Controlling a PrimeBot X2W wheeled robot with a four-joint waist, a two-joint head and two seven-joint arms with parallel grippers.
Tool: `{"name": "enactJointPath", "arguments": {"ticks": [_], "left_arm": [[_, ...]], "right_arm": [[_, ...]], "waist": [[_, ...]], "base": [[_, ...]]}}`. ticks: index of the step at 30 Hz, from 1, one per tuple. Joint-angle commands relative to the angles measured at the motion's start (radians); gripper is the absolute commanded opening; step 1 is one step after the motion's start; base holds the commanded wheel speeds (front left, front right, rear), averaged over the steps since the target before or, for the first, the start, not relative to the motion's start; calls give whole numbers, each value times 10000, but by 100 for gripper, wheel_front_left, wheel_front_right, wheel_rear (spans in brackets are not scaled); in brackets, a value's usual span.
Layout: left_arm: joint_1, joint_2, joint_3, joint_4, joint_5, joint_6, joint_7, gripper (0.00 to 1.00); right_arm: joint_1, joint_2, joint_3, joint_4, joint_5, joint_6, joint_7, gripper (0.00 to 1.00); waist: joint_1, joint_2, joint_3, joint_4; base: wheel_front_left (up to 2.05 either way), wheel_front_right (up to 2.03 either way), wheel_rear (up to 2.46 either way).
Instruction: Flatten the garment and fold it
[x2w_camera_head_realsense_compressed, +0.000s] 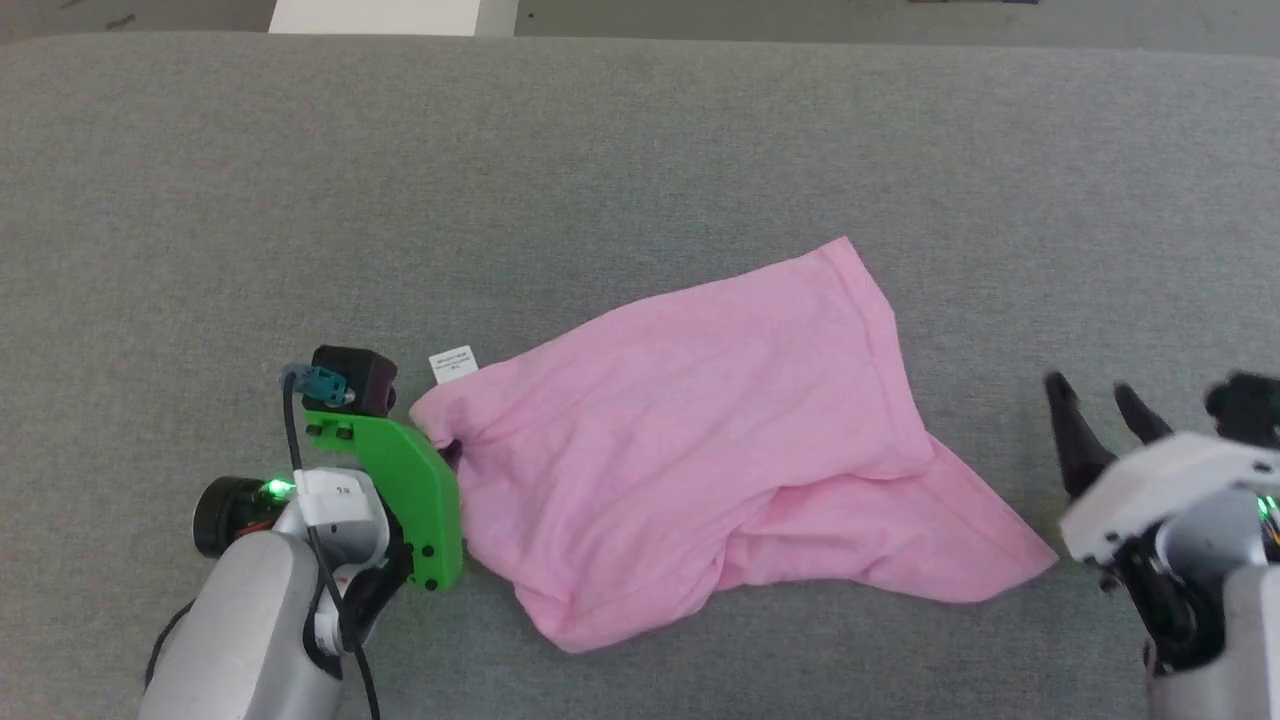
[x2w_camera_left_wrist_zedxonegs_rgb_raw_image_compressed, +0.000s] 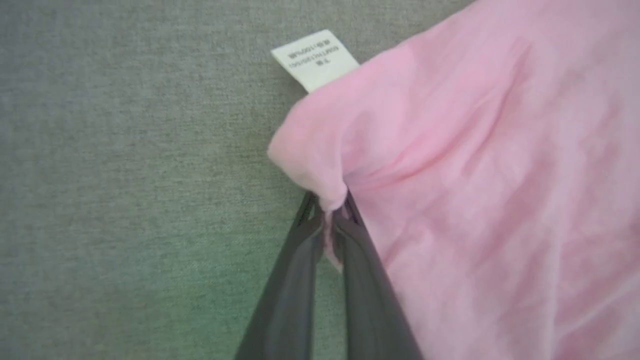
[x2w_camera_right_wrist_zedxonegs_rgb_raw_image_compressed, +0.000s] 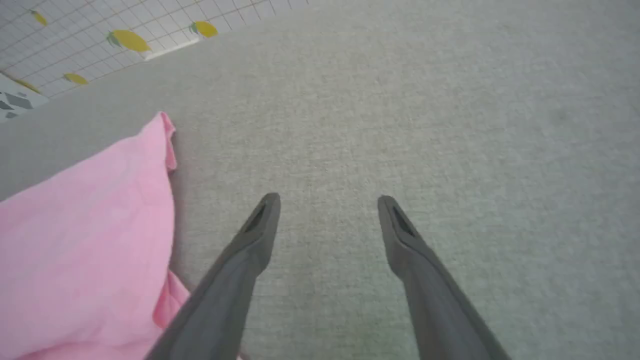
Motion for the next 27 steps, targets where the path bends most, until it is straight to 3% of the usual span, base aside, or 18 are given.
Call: {"name": "enactJointPath", "arguments": {"ticks": [1,4,6,12,23,24,25,27], "left_arm": [[-54,-78,-4,-99,-184,-90,-85,0],[11,-194,-47,-436,-291,-145,-216,0],[71,-322,-103,-755,-352,-131,-316,0],[35,-478,-271,-1177,-376,-167,-432,0],[-157,-598,-414,-1240,-401,-255,-679,0],[-155,-592,-417,-1253,-414,-266,-693,0],[-159,-586,-406,-1275,-430,-274,-720,0],[-194,-582,-349,-1304,-479,-278,-785,0]], "right_arm": [[-456,3,336,-282,-100,-11,154,100],[-1208,3,1335,-663,-459,-11,856,100],[-2230,3,2382,-475,-1251,-11,2119,100],[-4185,-23,3226,1126,-3205,-11,4176,100],[-5337,-128,3795,3590,-3736,-11,4779,100],[-5363,-118,3834,3712,-3582,-11,4844,31],[-5410,-112,3916,3756,-3419,-11,4815,0],[-5508,-142,3945,3754,-3126,-11,4741,0]], "waist": [[0,72,63,90],[0,72,174,172],[0,72,353,299],[0,72,791,622],[0,72,1055,933],[0,72,1004,907],[0,72,936,869],[0,72,776,791]], "base": [[0,0,0],[0,0,0],[0,0,0],[0,0,0],[0,0,0],[0,0,0],[0,0,0],[0,0,0]]}}
